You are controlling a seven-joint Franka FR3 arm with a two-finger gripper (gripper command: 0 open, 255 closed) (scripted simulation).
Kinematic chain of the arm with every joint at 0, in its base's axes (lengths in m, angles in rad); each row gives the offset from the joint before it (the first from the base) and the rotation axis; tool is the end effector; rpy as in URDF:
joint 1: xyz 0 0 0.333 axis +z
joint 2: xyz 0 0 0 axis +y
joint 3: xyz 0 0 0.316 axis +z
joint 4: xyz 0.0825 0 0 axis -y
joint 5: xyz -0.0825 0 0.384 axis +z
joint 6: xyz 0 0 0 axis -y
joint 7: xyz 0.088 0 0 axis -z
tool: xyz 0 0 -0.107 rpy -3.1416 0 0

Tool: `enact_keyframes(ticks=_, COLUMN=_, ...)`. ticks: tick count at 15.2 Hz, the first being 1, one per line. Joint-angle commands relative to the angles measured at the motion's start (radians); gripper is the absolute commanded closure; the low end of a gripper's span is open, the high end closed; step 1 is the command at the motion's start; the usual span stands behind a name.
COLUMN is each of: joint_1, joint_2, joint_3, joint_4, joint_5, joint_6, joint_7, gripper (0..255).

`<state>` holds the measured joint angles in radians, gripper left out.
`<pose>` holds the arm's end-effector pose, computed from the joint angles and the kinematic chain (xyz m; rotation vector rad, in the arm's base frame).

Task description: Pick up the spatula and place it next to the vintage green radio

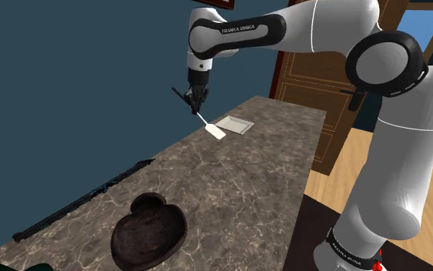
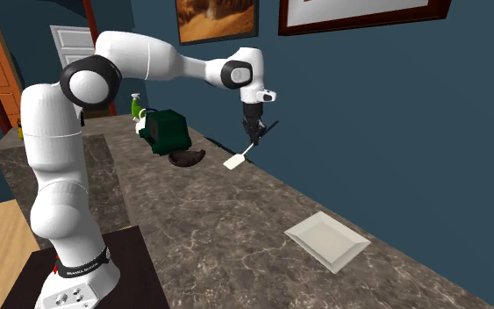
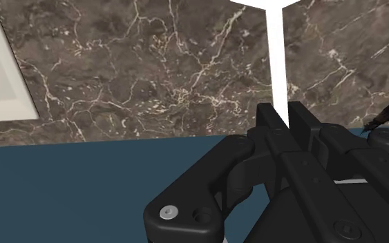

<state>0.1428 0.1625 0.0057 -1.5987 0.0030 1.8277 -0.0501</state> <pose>0.6133 0.0918 0.5389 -3.1175 -0.3094 -0.1038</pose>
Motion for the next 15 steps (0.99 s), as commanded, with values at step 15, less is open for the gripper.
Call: enact_keyframes(ticks=15, joint_1=0.022, joint_2=-0.028, joint_3=0.014, joint_4=0.146, joint_5=-0.004, joint_6=-0.175, joint_7=0.036, gripper=255)
